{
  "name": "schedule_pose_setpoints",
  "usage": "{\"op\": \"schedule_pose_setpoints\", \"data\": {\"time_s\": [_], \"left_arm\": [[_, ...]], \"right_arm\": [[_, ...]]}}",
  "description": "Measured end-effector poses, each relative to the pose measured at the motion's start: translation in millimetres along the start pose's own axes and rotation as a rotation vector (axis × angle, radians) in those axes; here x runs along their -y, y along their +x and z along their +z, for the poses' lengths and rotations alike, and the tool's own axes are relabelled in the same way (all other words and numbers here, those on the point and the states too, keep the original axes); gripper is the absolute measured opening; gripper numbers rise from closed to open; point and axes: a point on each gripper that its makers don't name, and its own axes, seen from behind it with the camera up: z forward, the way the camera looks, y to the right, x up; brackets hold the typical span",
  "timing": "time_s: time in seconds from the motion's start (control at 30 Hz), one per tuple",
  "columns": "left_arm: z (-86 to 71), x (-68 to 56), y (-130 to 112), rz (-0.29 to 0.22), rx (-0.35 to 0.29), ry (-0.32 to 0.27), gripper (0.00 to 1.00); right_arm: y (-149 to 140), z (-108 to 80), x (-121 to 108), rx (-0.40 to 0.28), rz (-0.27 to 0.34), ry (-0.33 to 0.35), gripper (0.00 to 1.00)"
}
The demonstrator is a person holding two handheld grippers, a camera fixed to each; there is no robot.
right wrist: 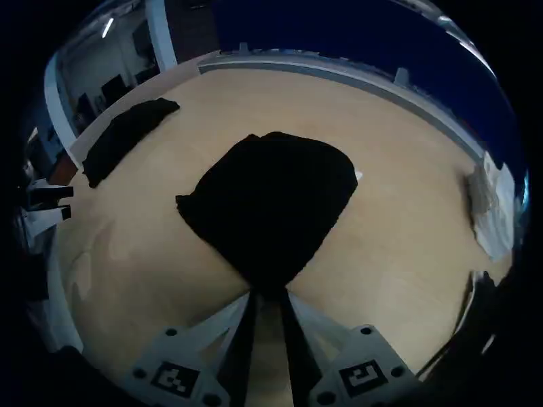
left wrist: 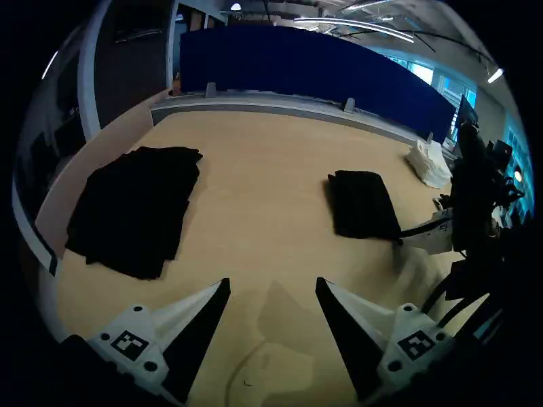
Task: Fold towel
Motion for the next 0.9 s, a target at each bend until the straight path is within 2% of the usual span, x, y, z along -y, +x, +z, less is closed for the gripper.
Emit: {"op": "schedule_pose_setpoints", "data": {"time_s": [0.03, 0.1, 0.5, 0.7, 0.9], "left_arm": [[-0.2, 0.0, 0, 0.000, 0.000, 0.000, 0.93], [-0.7, 0.0, 0, -0.001, 0.000, 0.000, 0.93], [0.9, -0.1, 1, 0.001, 0.000, 0.000, 0.93], [0.7, 0.1, 5, 0.001, -0.005, -0.001, 0.93], [-1.4, -0.7, 9, 0.002, -0.012, -0.002, 0.93]], "right_arm": [[0, 0.2, -1, -0.001, 0.002, -0.004, 0.10], [0, 0.5, -3, -0.003, 0.006, -0.010, 0.06], [8, -4.8, -2, -0.025, 0.010, 0.010, 0.03], [35, -19.8, -5, -0.090, -0.005, 0.001, 0.03], [82, -45.5, -7, -0.197, -0.033, -0.004, 0.02]]}}
